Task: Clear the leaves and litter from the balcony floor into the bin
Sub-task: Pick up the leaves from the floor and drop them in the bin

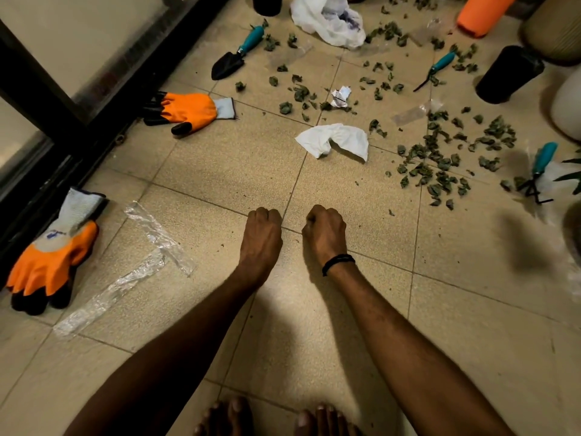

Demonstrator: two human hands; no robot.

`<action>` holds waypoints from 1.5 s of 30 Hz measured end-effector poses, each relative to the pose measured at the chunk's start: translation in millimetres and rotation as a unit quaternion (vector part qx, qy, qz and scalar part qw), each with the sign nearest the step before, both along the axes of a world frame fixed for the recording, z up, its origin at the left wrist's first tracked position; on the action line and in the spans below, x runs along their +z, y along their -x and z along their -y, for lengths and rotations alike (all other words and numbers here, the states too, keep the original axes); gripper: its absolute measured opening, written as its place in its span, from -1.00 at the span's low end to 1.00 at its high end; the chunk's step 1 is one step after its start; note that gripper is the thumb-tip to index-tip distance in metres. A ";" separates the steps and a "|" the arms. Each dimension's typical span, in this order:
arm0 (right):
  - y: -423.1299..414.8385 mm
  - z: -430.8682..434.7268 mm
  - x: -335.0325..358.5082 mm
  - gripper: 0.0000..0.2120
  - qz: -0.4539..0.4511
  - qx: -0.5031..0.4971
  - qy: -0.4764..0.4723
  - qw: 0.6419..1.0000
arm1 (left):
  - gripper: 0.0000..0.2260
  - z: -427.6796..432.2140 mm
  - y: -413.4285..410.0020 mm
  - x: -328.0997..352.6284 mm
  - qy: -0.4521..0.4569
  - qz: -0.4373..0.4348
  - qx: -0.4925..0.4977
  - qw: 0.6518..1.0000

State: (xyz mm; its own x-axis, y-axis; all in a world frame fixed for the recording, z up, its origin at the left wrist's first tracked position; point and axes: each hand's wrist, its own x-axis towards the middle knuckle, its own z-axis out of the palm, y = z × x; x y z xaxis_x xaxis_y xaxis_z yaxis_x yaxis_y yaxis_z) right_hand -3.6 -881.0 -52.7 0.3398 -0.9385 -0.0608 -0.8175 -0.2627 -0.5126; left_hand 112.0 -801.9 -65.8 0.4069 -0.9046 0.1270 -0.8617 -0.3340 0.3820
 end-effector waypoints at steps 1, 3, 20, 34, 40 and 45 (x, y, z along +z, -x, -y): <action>2.0 4.1 2.8 -0.88 0.022 -0.026 -0.011 0.999 | -0.71 2.9 -3.5 1.1 0.002 -0.037 0.020 0.999; 9.8 12.7 7.9 -0.86 0.068 -0.092 -0.049 0.992 | -0.75 6.9 -9.5 5.6 0.026 -0.129 0.077 0.988; 119.7 86.1 8.6 -0.86 0.088 -0.312 -0.012 0.946 | -0.83 18.4 -19.1 -0.4 0.110 -0.389 0.202 0.892; 81.6 109.5 -0.6 -0.83 -0.026 -0.153 -0.009 0.988 | -0.76 19.2 -15.4 -6.4 0.107 -0.418 0.201 0.879; 54.3 131.4 5.9 -0.89 0.015 -0.086 -0.014 0.996 | -0.84 18.9 -11.4 -0.3 0.116 -0.422 0.192 0.878; 43.0 136.4 3.7 -0.82 -0.001 -0.064 0.014 0.998 | -0.90 17.2 -17.4 1.3 0.119 -0.414 0.206 0.879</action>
